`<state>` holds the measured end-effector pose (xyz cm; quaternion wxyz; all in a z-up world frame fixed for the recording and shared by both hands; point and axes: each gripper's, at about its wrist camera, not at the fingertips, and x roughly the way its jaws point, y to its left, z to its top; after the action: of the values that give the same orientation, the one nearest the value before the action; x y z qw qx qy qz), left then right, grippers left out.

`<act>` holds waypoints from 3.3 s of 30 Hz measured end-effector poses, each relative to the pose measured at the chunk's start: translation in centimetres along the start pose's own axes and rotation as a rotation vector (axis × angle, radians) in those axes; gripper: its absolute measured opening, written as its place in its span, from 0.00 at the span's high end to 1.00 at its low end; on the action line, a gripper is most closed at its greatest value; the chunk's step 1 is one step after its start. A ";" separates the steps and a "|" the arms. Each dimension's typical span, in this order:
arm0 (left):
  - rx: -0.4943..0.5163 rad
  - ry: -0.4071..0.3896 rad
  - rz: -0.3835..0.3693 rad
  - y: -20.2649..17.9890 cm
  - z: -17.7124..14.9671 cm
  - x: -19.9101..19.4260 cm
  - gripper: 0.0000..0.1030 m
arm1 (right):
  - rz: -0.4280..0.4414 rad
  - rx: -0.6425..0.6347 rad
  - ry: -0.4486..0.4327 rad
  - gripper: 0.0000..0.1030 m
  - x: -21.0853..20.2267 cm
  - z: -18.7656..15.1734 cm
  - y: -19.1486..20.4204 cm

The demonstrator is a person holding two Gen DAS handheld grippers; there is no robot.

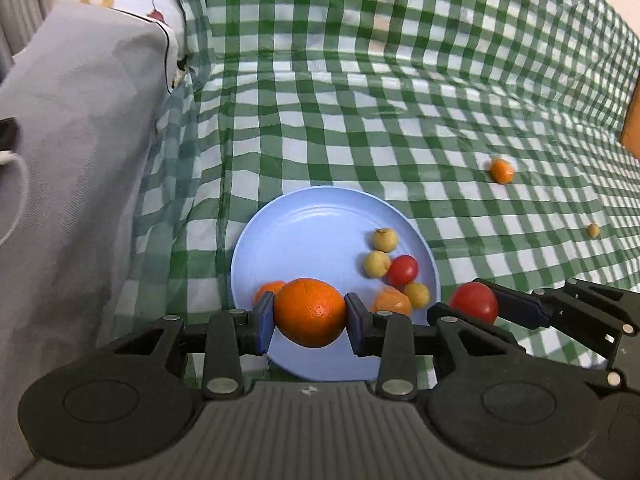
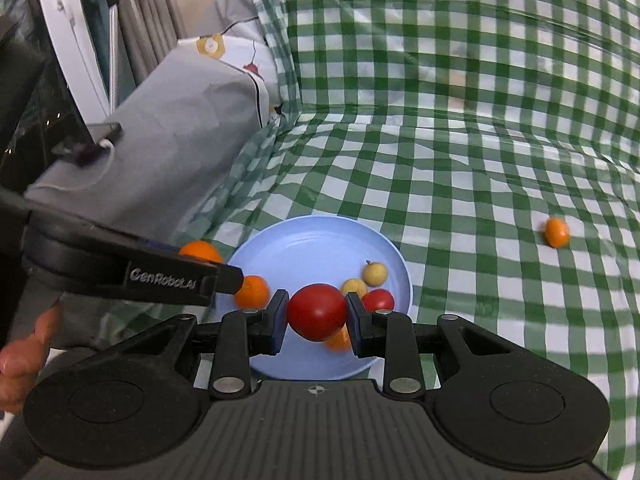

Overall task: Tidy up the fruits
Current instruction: 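Release the red tomato and the orange onto the blue plate with both grippers, then lift both open grippers away from the plate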

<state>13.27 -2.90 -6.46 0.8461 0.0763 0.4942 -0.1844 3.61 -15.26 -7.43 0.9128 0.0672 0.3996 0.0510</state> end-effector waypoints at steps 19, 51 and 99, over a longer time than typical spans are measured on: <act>0.036 -0.012 0.113 0.5 3.1 5.0 0.01 | -0.018 -0.053 0.094 0.20 6.7 0.0 -1.1; -0.058 -0.074 0.142 -0.6 -11.8 -15.0 0.00 | -0.119 0.159 0.049 0.01 -14.1 -6.3 3.9; 0.021 -0.056 0.163 -3.8 -12.5 -15.3 0.00 | -0.117 0.207 0.005 0.01 -16.4 -7.2 2.5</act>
<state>-5.04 1.13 0.70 0.8710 0.1200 0.4605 -0.1224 -12.88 -14.64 0.03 0.9014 0.1375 0.4082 -0.0436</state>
